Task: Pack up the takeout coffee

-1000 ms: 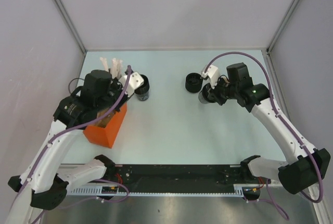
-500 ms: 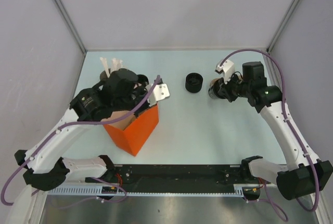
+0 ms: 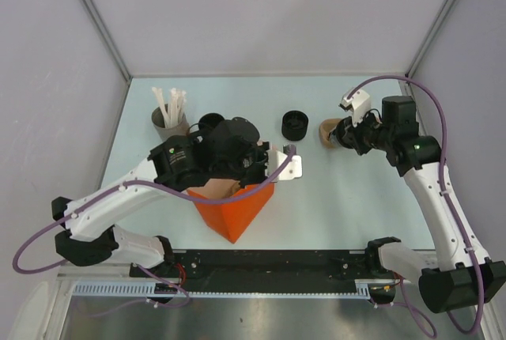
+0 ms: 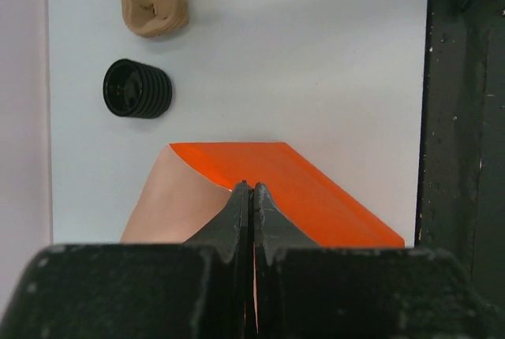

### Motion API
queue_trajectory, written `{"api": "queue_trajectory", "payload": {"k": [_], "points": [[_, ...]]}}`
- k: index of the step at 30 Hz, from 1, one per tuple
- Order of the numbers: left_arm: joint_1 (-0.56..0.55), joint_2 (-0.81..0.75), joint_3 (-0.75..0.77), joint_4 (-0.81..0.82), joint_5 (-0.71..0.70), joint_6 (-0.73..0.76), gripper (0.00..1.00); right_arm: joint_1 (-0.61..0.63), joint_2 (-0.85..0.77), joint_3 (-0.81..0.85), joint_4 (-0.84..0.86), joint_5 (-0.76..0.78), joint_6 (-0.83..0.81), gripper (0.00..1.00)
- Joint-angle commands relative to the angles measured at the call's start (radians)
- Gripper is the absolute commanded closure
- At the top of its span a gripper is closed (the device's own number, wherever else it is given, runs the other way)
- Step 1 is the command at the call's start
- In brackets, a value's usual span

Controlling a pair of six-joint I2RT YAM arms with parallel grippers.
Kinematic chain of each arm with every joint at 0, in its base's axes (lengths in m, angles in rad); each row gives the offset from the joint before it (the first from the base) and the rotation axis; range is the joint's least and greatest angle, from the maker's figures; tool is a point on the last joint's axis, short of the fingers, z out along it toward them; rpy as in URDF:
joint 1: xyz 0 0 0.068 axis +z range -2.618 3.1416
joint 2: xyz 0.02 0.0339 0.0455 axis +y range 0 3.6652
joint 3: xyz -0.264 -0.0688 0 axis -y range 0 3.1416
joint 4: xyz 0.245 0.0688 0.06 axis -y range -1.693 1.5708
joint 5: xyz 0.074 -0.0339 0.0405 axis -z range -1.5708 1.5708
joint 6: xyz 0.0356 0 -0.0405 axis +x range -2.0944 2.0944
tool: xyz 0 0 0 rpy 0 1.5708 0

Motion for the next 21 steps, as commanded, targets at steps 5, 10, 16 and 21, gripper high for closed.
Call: {"api": "queue_trajectory", "payload": {"k": [5,10,16,21], "points": [[-0.067,0.037,0.06,0.055,-0.022,0.021,0.62,-0.015,-0.045,0.034,-0.023,0.062,0.031,1.0],[-0.067,0.02,0.084,0.067,-0.046,0.013,0.19,-0.016,-0.041,0.072,-0.032,0.055,0.067,1.0],[-0.004,-0.049,0.121,0.09,-0.109,-0.007,0.0,-0.015,-0.013,0.188,-0.07,0.008,0.082,1.0],[0.203,-0.164,0.076,0.154,-0.075,-0.056,0.0,-0.013,0.051,0.358,-0.129,-0.072,0.085,1.0]]}}
